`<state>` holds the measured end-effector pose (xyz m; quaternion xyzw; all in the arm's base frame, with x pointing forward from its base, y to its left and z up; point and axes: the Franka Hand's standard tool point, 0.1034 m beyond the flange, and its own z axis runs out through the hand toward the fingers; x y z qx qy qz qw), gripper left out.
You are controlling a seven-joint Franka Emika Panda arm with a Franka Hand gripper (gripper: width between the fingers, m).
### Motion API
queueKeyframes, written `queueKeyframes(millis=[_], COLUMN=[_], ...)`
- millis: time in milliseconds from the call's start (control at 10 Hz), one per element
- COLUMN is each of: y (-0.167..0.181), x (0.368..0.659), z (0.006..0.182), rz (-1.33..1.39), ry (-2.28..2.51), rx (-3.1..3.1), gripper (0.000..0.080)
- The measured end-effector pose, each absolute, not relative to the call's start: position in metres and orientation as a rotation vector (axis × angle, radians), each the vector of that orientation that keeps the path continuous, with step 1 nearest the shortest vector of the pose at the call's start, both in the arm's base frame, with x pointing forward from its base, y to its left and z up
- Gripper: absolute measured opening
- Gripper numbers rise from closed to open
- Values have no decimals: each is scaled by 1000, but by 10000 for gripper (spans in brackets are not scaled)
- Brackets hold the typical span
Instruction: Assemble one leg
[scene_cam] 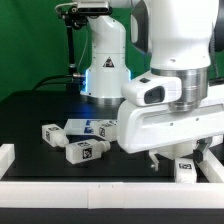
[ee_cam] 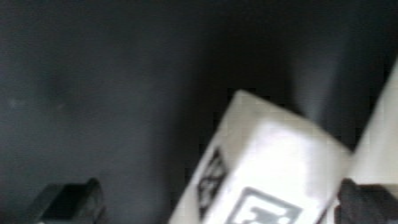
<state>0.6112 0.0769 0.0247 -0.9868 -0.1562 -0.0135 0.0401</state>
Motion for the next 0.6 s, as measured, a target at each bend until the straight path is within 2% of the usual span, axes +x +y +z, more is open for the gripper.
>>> queueKeyframes(millis=[200,600], y=[78,80], x=[619,617], z=[25,23], rz=[-120,-113], ry=[-481,-485], rx=[-3023,-3022], gripper=[650,650])
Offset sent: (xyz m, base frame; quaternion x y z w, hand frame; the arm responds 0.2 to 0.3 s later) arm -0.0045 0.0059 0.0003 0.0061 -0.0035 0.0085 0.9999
